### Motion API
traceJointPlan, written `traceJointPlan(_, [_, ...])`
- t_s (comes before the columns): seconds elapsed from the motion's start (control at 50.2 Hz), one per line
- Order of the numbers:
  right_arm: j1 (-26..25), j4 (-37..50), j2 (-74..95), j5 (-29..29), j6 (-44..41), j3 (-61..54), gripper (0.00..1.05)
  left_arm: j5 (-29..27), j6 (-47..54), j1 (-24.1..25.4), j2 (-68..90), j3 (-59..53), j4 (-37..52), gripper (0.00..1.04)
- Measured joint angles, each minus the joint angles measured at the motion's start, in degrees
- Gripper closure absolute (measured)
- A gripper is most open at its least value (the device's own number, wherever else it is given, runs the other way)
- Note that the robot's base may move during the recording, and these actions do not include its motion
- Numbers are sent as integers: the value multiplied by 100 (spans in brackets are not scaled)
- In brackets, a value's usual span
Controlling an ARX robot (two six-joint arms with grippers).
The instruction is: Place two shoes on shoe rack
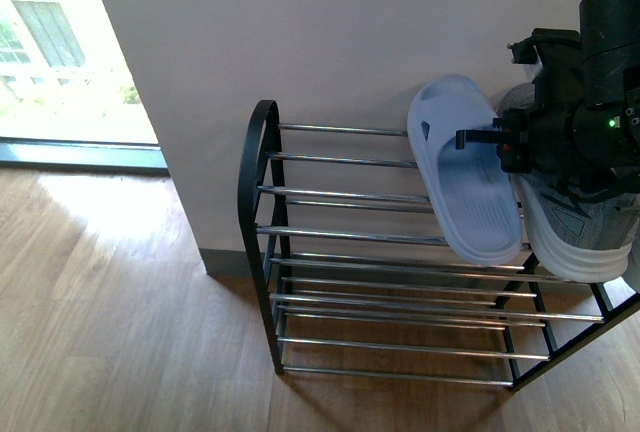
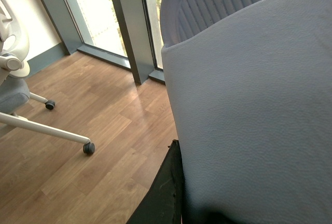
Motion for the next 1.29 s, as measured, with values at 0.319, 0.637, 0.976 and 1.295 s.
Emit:
traceJointPlan(0.319, [2,-476,127,111,-129,201,103,0,0,0,0,0,0,103])
traceJointPlan(0.637, [-17,-315,146,87,-168,162,99,2,0,0,0,0,0,103])
traceJointPlan(0.976, [-33,-385,-11,-162,-179,85,56,0,0,0,0,0,0,103])
traceJointPlan(1.295, [-203,-1373,-1088,-1078,-1034,-282,12,0,0,0,-2,0,0,103])
